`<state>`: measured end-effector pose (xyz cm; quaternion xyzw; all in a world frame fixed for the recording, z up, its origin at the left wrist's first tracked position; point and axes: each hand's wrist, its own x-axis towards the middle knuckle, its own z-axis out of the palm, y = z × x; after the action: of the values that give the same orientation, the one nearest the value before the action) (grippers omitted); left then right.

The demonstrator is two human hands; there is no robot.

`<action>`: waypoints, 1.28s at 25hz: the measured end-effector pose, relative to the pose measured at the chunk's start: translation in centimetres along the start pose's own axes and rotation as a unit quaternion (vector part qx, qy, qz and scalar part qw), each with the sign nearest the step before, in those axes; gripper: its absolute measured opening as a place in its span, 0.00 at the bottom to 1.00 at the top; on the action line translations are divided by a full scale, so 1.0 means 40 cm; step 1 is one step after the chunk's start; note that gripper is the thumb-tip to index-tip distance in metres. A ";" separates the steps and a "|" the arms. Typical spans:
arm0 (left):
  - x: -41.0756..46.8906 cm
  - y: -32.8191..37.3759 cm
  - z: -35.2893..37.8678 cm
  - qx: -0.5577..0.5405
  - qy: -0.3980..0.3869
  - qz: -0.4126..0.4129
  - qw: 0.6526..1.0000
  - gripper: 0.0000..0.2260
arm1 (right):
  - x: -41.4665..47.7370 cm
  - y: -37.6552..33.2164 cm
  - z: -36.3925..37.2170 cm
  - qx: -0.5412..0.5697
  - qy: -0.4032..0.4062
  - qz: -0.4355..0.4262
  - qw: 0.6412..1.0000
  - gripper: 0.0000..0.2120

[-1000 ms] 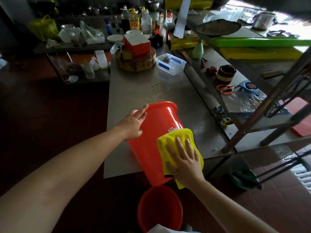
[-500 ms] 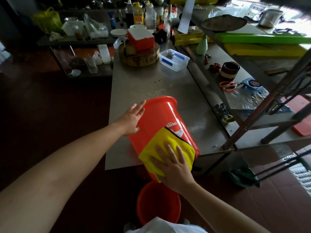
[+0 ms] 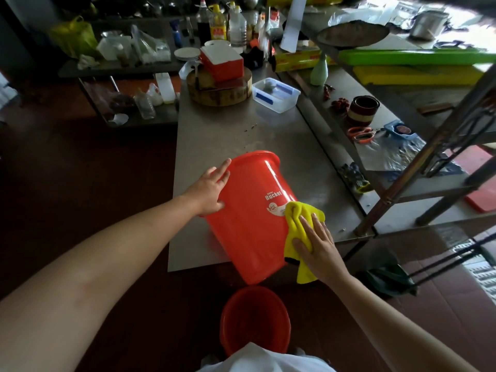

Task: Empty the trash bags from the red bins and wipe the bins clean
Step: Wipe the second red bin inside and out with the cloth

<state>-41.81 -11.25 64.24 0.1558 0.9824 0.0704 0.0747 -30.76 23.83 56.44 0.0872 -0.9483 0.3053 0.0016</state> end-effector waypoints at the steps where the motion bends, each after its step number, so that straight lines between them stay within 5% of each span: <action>1: 0.002 0.003 -0.004 0.004 -0.001 -0.001 1.000 0.44 | -0.007 -0.014 0.007 -0.020 0.010 -0.021 1.000 0.31; 8: 0.000 -0.029 -0.058 -0.109 0.035 0.009 0.993 0.31 | -0.040 -0.144 0.106 -0.269 -0.007 -0.214 0.939 0.34; 14: -0.004 -0.090 -0.030 -0.187 0.107 -0.020 0.976 0.22 | 0.036 -0.226 0.127 -0.295 -0.017 -0.203 0.933 0.35; 24: 0.036 -0.171 -0.035 -0.214 0.004 -0.038 0.976 0.28 | 0.307 -0.413 0.176 -0.339 -0.055 -0.154 0.926 0.34; 32: 0.016 -0.179 -0.022 -0.228 0.021 -0.035 0.973 0.24 | 0.222 -0.361 0.172 -0.336 -0.034 -0.195 0.921 0.33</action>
<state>-44.67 -17.89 63.85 0.0991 0.9468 0.2928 0.0896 -36.76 6.87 59.71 0.2750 -0.9588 -0.0404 0.0579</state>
